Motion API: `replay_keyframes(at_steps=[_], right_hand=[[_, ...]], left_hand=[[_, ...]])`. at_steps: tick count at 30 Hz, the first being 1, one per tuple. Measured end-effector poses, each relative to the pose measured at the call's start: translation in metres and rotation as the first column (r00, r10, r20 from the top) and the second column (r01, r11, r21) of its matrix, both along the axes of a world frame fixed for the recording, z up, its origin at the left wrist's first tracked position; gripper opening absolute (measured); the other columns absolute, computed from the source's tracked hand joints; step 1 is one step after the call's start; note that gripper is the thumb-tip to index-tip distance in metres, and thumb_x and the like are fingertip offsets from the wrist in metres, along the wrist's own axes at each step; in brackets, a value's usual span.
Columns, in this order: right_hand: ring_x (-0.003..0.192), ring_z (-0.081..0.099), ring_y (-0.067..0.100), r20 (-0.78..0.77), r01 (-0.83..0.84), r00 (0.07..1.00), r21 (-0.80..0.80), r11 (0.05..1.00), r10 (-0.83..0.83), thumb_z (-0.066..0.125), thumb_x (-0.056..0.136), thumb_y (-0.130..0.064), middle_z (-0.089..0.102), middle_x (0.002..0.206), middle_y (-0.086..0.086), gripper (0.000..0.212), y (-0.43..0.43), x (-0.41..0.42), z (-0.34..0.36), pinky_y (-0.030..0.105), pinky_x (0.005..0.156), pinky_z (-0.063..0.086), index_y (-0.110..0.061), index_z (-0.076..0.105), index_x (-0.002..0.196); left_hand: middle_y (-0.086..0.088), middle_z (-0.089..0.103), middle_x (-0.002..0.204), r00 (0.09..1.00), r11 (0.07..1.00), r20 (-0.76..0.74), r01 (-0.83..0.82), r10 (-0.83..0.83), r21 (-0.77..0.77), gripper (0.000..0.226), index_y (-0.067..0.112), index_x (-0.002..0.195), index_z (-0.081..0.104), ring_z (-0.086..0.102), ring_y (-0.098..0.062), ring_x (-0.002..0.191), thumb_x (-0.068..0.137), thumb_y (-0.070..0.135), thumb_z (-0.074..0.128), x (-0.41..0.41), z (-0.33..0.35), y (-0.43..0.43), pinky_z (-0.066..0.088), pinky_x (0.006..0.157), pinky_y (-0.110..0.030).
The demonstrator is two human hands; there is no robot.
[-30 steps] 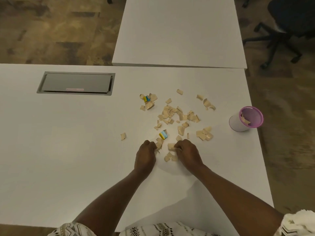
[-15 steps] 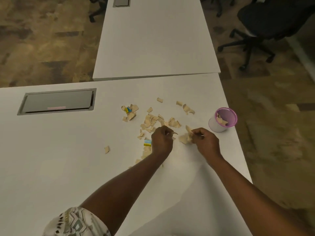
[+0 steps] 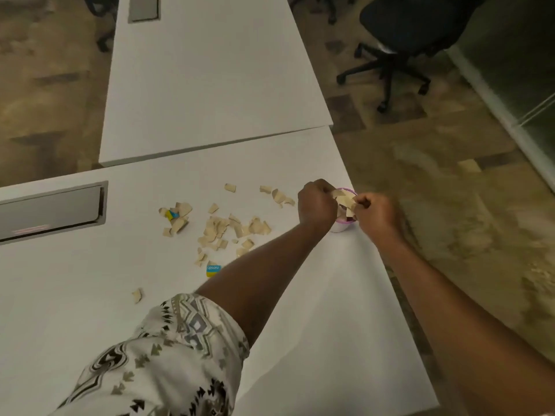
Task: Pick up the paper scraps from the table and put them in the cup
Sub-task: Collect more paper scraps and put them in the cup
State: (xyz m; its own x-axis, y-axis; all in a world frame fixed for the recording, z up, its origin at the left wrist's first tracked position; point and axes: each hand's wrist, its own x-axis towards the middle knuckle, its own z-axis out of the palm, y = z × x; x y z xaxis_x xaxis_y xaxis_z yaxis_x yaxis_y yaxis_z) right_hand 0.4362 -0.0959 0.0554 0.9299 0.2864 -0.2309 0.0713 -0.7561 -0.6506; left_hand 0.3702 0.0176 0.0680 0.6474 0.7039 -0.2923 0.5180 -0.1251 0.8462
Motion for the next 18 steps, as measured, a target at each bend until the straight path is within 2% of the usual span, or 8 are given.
replay_keyframes(at_steps=[4,7,13,18], right_hand=[[0.087,0.066,0.03,-0.056,-0.035,0.998,-0.067,0.997,0.032,0.06,0.087,-0.004,0.074,0.096,0.012,0.017,0.004,0.009,0.003,0.028,0.071,0.047,-0.009,0.074,0.095],[0.083,0.064,0.027,-0.063,-0.066,0.996,-0.098,0.993,0.06,0.06,0.089,-0.008,0.073,0.097,0.009,0.019,0.005,0.012,0.005,0.027,0.069,0.045,-0.013,0.073,0.102],[0.087,0.062,0.023,-0.053,-0.05,0.998,-0.076,0.996,0.046,0.057,0.09,-0.01,0.072,0.108,0.008,0.025,0.005,0.016,0.008,0.025,0.072,0.045,-0.012,0.07,0.112],[0.097,0.065,0.023,0.001,-0.017,1.0,-0.046,0.999,0.017,0.054,0.089,-0.01,0.072,0.111,0.006,0.029,0.001,0.009,0.015,0.024,0.076,0.045,-0.015,0.07,0.113]], left_hand=[[-0.009,0.075,0.094,0.998,0.998,-0.058,0.038,-0.035,0.04,0.026,0.008,0.091,0.075,0.067,-0.026,0.089,0.083,-0.002,0.053,0.017,-0.006,-0.005,0.054,0.075,-0.031],[-0.01,0.074,0.1,0.994,0.997,-0.092,0.059,-0.055,0.043,0.027,0.008,0.096,0.075,0.067,-0.027,0.092,0.084,-0.001,0.053,0.023,-0.009,-0.007,0.054,0.078,-0.031],[-0.012,0.073,0.112,0.993,0.994,-0.074,0.098,-0.095,0.04,0.029,0.009,0.112,0.072,0.067,-0.029,0.103,0.092,0.009,0.051,0.024,-0.01,-0.007,0.053,0.088,-0.032],[-0.008,0.073,0.11,0.994,0.989,-0.045,0.106,-0.102,0.1,0.028,0.011,0.109,0.071,0.066,-0.027,0.101,0.099,0.019,0.046,0.019,-0.009,-0.005,0.049,0.084,-0.029]])
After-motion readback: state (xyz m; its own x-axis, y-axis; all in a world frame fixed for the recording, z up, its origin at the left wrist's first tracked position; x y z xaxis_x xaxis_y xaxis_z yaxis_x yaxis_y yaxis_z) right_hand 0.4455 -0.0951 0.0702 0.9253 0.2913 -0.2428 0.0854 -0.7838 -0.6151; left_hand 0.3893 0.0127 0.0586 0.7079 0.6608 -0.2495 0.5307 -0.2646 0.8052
